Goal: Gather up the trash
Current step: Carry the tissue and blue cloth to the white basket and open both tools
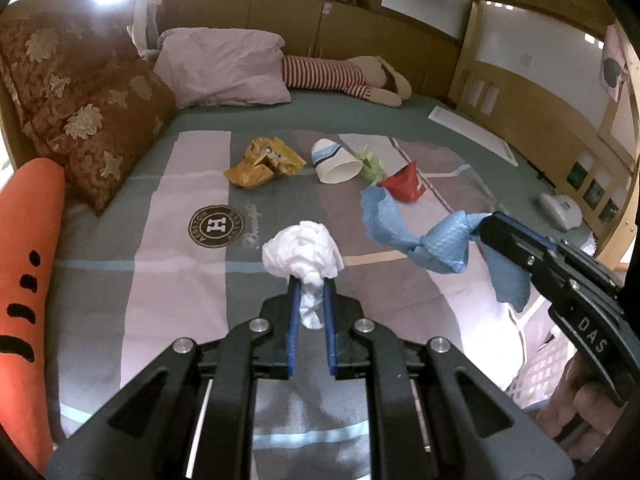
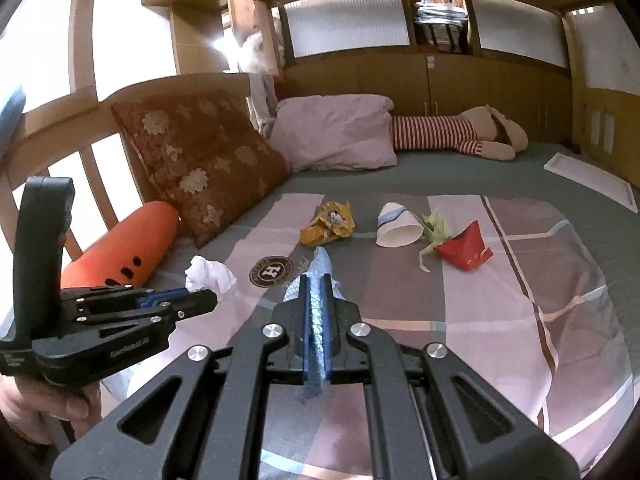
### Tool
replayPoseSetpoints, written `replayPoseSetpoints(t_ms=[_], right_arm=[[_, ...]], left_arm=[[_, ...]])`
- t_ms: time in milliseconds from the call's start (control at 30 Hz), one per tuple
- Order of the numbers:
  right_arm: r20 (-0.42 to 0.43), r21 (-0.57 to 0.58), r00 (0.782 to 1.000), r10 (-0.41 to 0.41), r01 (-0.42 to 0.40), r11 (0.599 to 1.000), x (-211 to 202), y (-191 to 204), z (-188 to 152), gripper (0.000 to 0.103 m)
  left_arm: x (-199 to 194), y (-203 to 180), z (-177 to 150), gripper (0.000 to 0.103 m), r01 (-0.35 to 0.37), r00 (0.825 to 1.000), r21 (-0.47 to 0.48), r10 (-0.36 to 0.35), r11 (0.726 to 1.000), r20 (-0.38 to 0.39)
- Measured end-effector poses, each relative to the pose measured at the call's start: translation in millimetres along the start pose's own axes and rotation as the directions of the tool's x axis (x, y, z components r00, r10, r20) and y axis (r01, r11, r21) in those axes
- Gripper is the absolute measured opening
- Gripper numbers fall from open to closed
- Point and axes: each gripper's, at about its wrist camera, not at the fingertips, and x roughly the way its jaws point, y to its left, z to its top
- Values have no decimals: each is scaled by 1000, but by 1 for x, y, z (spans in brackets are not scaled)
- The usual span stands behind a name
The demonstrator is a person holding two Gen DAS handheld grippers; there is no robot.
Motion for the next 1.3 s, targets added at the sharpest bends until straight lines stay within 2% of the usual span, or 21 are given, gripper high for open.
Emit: replayPoseSetpoints(t_ms=[433, 767, 867, 933, 1100, 1167, 1200, 1267, 1300], right_arm=[[-31, 11, 999, -14, 14, 1000, 6, -4, -4, 6], [-7, 30, 1000, -12, 12, 999, -1, -10, -1, 6], [34, 83, 999, -7, 4, 997, -33, -25, 0, 6], [73, 118, 997, -34, 25, 993, -73, -43, -7, 6], [69, 155, 979, -194, 182, 971, -170, -98, -44, 6], [38, 169, 960, -277, 267, 949, -203, -120, -65, 6], [13, 178, 944, -331, 323, 929, -221, -133, -79, 6], [-41, 195, 919, -392, 392, 899, -241, -151, -103, 6], [-77, 209, 907, -415, 421, 883, -246, -161, -116, 6]], left_arm=[[4, 1, -2, 12, -2, 1000, 10, 2, 1000, -10], [6, -1, -4, 12, 2, 1000, 13, -1, 1000, -14], [4, -4, -3, 12, 36, 999, 17, -36, 999, -9], [1, -12, -4, 12, 70, 998, 48, -71, 996, 1], [-8, -48, -8, 12, 177, 984, 140, -178, 974, 0], [-15, -71, -9, 12, 231, 972, 191, -235, 954, -4], [-22, -92, -11, 12, 280, 958, 233, -285, 931, -11], [-29, -119, -13, 12, 333, 940, 280, -340, 900, -25], [-33, -140, -15, 12, 373, 924, 311, -378, 874, -46]])
